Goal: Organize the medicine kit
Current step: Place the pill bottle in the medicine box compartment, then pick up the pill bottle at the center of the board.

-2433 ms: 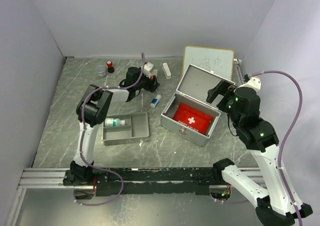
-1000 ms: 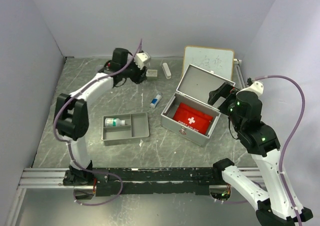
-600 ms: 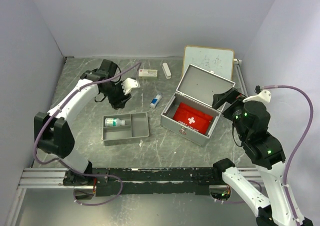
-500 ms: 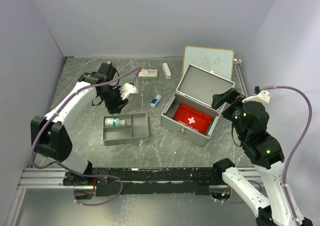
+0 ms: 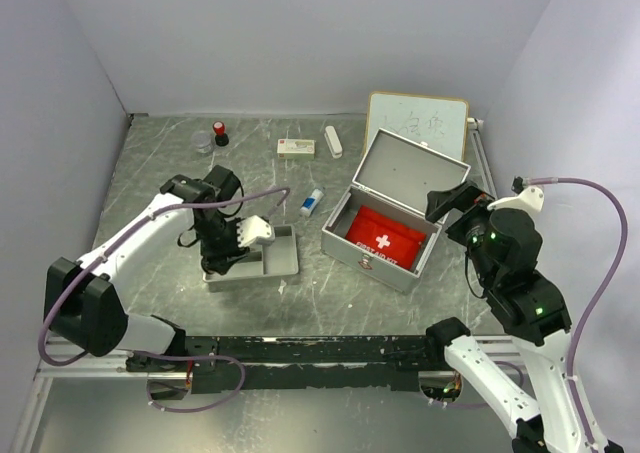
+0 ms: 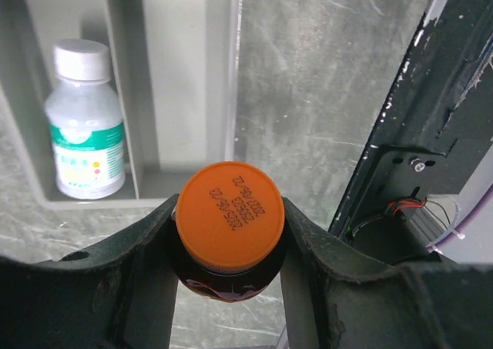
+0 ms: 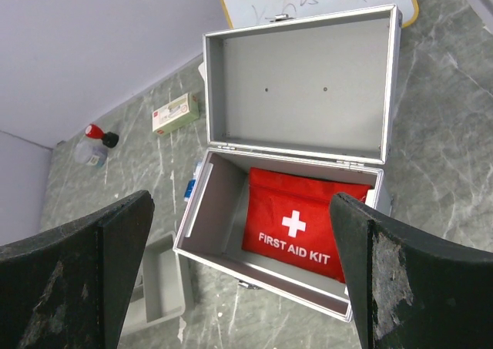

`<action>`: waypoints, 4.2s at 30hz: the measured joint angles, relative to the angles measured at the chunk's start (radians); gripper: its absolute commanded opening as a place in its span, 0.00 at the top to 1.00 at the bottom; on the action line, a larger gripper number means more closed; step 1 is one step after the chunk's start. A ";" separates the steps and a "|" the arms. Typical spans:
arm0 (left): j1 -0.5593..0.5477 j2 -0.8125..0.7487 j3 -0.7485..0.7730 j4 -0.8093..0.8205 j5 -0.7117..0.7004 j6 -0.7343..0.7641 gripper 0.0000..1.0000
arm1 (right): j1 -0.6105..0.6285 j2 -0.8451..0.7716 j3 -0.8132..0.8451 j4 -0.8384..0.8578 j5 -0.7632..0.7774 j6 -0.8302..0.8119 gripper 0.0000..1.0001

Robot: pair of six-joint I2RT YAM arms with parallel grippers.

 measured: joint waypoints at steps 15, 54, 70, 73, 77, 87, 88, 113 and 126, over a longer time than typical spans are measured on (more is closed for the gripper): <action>-0.056 0.089 -0.134 0.079 -0.065 0.000 0.77 | 0.000 -0.010 0.008 -0.020 0.012 0.000 0.00; -0.064 0.269 -0.096 0.209 -0.183 0.085 0.32 | 0.000 -0.045 0.079 -0.137 0.062 0.019 0.00; -0.051 0.184 0.205 0.217 -0.075 -0.146 0.29 | 0.000 0.346 0.349 -0.130 -0.049 -0.092 0.00; -0.021 0.099 0.250 0.270 -0.038 -0.256 0.28 | 0.003 0.557 0.460 -0.101 -0.089 -0.101 0.00; 0.060 -0.003 0.254 0.339 -0.005 -0.401 0.26 | 0.079 0.780 0.533 -0.076 -0.071 -0.071 0.00; 0.188 -0.133 0.166 0.454 0.014 -0.623 0.25 | 0.370 1.339 1.084 -0.190 0.094 0.088 0.02; 0.192 -0.139 0.156 0.459 0.016 -0.640 0.25 | 0.380 1.376 1.117 -0.200 0.103 0.114 0.04; 0.206 -0.221 0.094 0.526 0.023 -0.851 0.25 | 0.307 1.737 0.973 -0.238 -0.041 0.365 0.23; 0.212 -0.204 0.094 0.548 0.037 -0.855 0.25 | 0.273 1.735 0.869 -0.164 -0.081 0.368 0.52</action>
